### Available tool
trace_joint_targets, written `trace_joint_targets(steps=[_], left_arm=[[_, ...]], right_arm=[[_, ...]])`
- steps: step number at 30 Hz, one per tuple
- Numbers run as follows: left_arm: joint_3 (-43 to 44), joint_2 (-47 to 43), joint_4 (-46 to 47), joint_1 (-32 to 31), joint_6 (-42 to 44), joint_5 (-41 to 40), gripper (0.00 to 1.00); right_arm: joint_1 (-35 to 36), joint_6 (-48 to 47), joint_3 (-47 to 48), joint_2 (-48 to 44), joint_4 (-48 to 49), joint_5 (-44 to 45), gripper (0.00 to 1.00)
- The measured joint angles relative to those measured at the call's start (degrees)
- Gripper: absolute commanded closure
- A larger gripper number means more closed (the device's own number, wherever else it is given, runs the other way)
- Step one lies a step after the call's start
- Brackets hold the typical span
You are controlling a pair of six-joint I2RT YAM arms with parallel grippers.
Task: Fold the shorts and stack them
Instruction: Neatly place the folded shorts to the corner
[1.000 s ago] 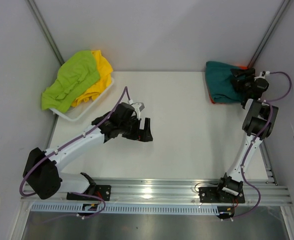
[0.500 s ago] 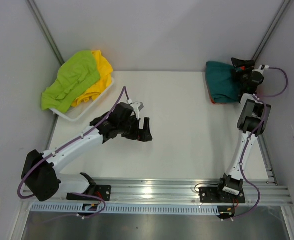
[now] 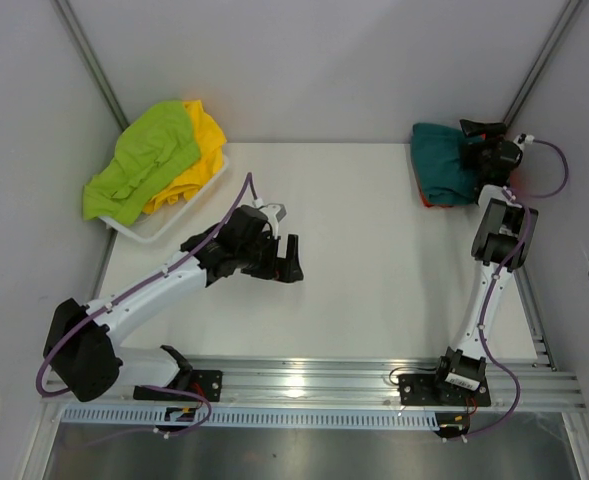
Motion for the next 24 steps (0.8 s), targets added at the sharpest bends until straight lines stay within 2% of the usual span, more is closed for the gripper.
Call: trace_joint_targets(steps=[5, 8, 12, 17, 20, 24], left_arm=[[0.00, -0.74, 0.00, 0.02, -0.11, -1.38, 0.01], [-0.09, -3.48, 0.04, 0.02, -0.24, -2.78, 0.01], [-1.31, -10.88, 0.17, 0.04, -0.52, -5.62, 0.01], [-3.82, -21.46, 0.94, 0.22, -0.50, -9.51, 0.01], [-5.49, -26.27, 0.98, 0.35, -0.48, -11.63, 0.01], [-6.14, -29.31, -0.42, 0.39, -0.46, -13.44, 0.01]], right_arm=[[0.35, -2.86, 1.73, -2.67, -4.79, -0.81, 0.00], [0.63, -5.92, -3.61, -9.75, -8.11, -1.60, 0.00], [1.20, -11.52, -18.18, -28.33, -12.00, -2.67, 0.00], [3.04, -19.41, -31.80, -52.43, -16.92, -2.99, 0.01], [8.13, -25.40, -45.70, -69.53, -18.60, -1.68, 0.00], [18.78, -31.30, -58.93, -82.40, -23.19, 1.53, 0.01]])
